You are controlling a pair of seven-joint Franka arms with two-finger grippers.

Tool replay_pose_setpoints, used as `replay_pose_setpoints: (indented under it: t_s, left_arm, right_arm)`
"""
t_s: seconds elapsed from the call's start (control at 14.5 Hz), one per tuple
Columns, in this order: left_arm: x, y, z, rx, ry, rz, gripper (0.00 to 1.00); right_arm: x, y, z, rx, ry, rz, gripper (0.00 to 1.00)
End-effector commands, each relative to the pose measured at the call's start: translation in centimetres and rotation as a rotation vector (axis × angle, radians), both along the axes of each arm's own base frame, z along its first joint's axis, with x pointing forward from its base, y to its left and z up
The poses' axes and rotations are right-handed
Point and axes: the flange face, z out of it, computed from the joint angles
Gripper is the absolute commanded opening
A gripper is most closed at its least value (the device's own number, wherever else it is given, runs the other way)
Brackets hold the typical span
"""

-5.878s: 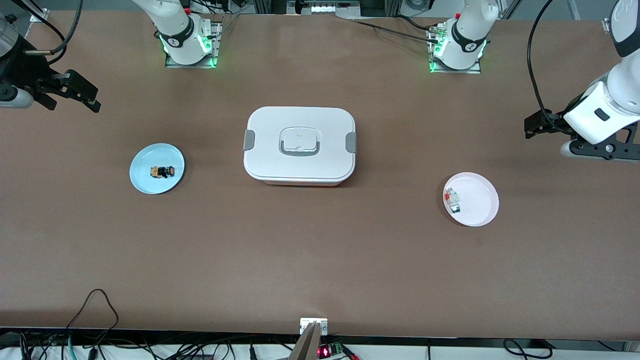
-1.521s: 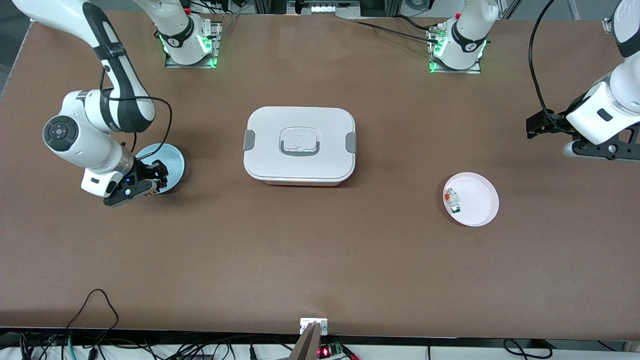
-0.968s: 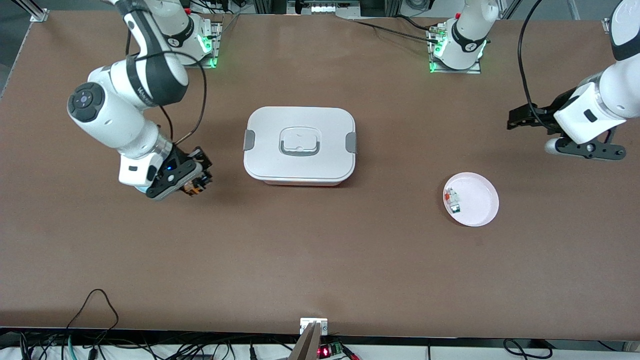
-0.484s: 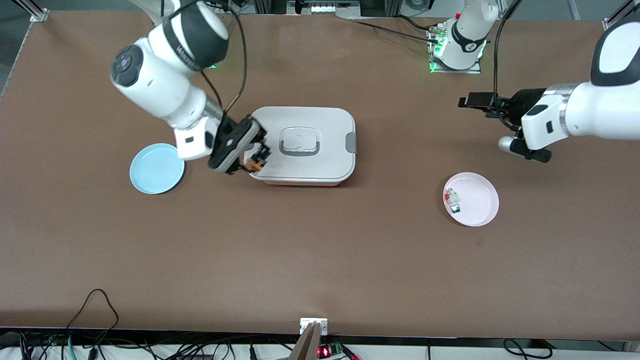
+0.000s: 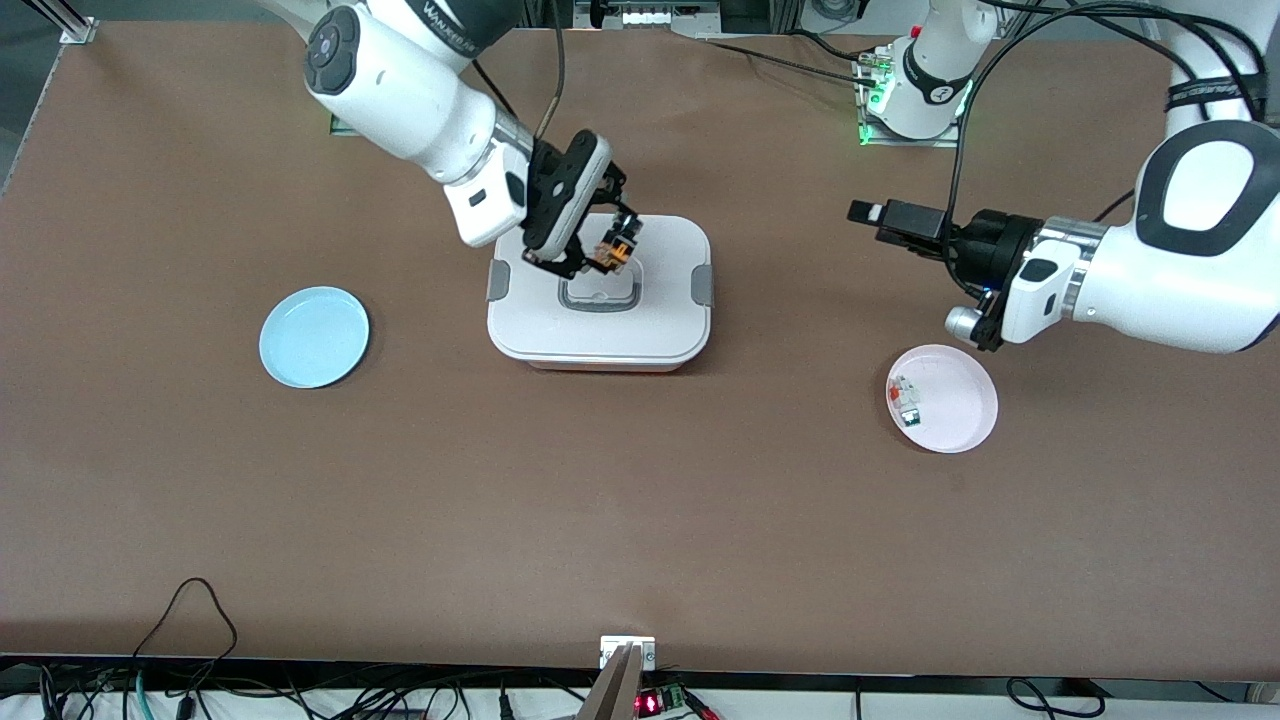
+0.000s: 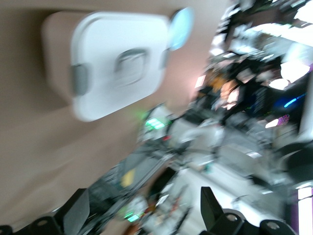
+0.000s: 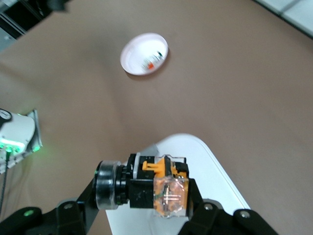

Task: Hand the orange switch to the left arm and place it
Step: 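Lift the switch over the box with the right gripper while the left gripper approaches, then grasp the orange switch with the left gripper from the right gripper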

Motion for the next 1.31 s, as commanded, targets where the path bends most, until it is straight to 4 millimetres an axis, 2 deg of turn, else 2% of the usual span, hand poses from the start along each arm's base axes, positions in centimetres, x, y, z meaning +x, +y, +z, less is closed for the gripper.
replay_pose_setpoints:
  t_s: [0.0, 0.14, 0.35, 0.55, 0.69, 0.83, 1.11, 1.24]
  left_arm:
    - [0.0, -0.7, -1.9, -0.169, 0.075, 0.144, 1.0]
    - [-0.5, -1.2, -3.2, -0.257, 0.083, 0.193, 1.0]
    - [-2.8, -3.4, -6.6, -0.419, 0.083, 0.263, 1.0]
    - [-5.2, -5.2, -9.6, -0.536, 0.064, 0.303, 1.0]
    - [-6.6, -7.1, -9.3, -0.587, 0.089, 0.316, 1.0]
    - [-8.0, -8.5, -10.0, -0.616, 0.097, 0.318, 1.0]
    - [-9.6, -8.5, -10.6, -0.665, 0.146, 0.273, 0.99]
    - [-9.7, -8.5, -10.6, -0.667, 0.146, 0.272, 0.97]
  right_arm:
    - [-2.0, 2.9, 1.2, 0.085, -0.025, 0.019, 0.06]
    - [-3.6, 5.1, 2.0, 0.153, -0.049, 0.001, 0.05]
    - [-5.0, 7.1, 2.5, 0.208, -0.103, -0.023, 0.05]
    - [-6.2, 8.8, 2.0, 0.244, -0.107, -0.04, 0.05]
    - [-7.2, 9.7, 2.5, 0.262, -0.124, -0.046, 0.05]
    - [-7.3, 9.8, 2.5, 0.263, -0.126, -0.044, 0.05]
    - [-7.3, 9.8, 2.4, 0.261, -0.126, -0.043, 0.05]
    - [-7.3, 9.8, 2.5, 0.262, -0.126, -0.044, 0.05]
